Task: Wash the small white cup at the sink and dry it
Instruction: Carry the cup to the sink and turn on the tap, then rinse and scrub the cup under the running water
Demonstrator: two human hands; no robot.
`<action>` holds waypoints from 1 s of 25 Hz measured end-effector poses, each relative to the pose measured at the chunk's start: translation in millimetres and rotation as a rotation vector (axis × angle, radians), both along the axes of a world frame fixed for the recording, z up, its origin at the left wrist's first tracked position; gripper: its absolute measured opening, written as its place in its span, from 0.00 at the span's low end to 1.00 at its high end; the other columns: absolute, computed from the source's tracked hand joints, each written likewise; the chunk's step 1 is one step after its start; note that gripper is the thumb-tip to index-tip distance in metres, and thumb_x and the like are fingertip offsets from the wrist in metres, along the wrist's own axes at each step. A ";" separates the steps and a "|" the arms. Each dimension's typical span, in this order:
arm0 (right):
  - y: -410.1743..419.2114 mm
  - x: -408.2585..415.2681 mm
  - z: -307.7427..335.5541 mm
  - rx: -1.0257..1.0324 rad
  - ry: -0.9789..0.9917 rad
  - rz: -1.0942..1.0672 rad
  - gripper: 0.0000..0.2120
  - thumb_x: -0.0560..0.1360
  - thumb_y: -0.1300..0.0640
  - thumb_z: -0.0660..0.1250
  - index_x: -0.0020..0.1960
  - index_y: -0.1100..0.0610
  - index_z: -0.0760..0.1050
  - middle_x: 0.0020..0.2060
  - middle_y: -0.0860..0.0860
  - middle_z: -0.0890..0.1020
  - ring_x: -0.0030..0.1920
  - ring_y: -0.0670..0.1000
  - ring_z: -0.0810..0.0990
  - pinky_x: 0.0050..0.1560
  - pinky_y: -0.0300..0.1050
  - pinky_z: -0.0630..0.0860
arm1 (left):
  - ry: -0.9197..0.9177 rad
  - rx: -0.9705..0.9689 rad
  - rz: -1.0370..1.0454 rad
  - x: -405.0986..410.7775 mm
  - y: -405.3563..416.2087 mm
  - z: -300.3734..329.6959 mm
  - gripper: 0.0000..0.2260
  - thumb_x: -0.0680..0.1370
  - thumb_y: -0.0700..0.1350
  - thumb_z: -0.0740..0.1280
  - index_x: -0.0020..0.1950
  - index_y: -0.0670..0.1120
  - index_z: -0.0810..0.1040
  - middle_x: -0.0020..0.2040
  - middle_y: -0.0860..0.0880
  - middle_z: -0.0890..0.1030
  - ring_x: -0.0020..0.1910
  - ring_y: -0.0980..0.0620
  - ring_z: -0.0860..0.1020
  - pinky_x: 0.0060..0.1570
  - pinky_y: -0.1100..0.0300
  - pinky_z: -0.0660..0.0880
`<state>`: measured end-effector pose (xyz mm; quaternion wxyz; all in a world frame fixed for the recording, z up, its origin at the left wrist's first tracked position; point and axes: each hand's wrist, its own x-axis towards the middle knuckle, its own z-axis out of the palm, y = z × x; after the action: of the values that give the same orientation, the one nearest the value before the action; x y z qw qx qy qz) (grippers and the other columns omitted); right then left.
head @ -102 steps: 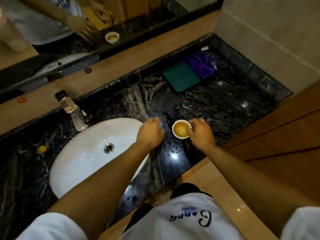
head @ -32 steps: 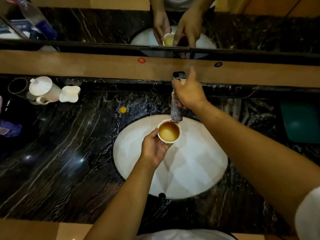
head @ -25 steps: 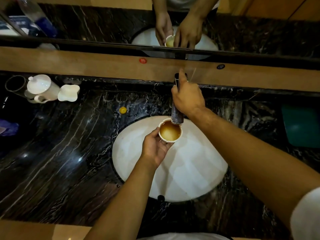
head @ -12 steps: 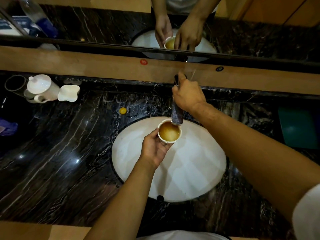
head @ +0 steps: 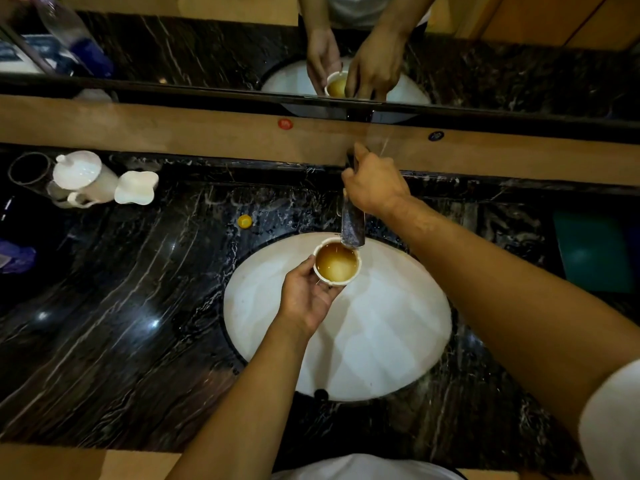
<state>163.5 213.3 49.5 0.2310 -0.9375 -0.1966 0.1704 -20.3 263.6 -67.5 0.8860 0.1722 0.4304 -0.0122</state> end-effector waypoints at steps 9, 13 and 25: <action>0.8 1.2 1.7 -0.009 0.002 0.005 0.13 0.80 0.53 0.60 0.62 0.56 0.70 0.45 0.55 0.76 0.42 0.59 0.75 0.41 0.47 0.69 | 0.009 0.003 -0.016 6.0 -6.4 6.1 0.14 0.83 0.46 0.63 0.64 0.40 0.78 0.59 0.39 0.83 0.66 0.35 0.78 0.65 0.40 0.74; 1.4 3.1 2.8 -0.014 0.004 0.007 0.14 0.80 0.53 0.60 0.63 0.56 0.71 0.46 0.54 0.76 0.43 0.58 0.75 0.42 0.47 0.70 | 0.006 0.001 -0.020 7.7 -8.7 6.6 0.15 0.83 0.46 0.62 0.65 0.41 0.78 0.58 0.39 0.84 0.62 0.37 0.79 0.61 0.43 0.76; -47.8 -30.1 -15.1 0.422 0.137 -0.377 0.22 0.78 0.37 0.57 0.65 0.47 0.74 0.53 0.45 0.83 0.48 0.46 0.80 0.51 0.48 0.75 | 0.001 0.081 -0.049 11.9 -8.7 4.8 0.15 0.81 0.43 0.67 0.66 0.39 0.78 0.63 0.35 0.81 0.61 0.37 0.79 0.59 0.41 0.77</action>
<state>133.4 165.5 34.4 0.4612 -0.8751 -0.0339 0.1429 -8.4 254.9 -62.7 0.8775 0.2183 0.4266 -0.0168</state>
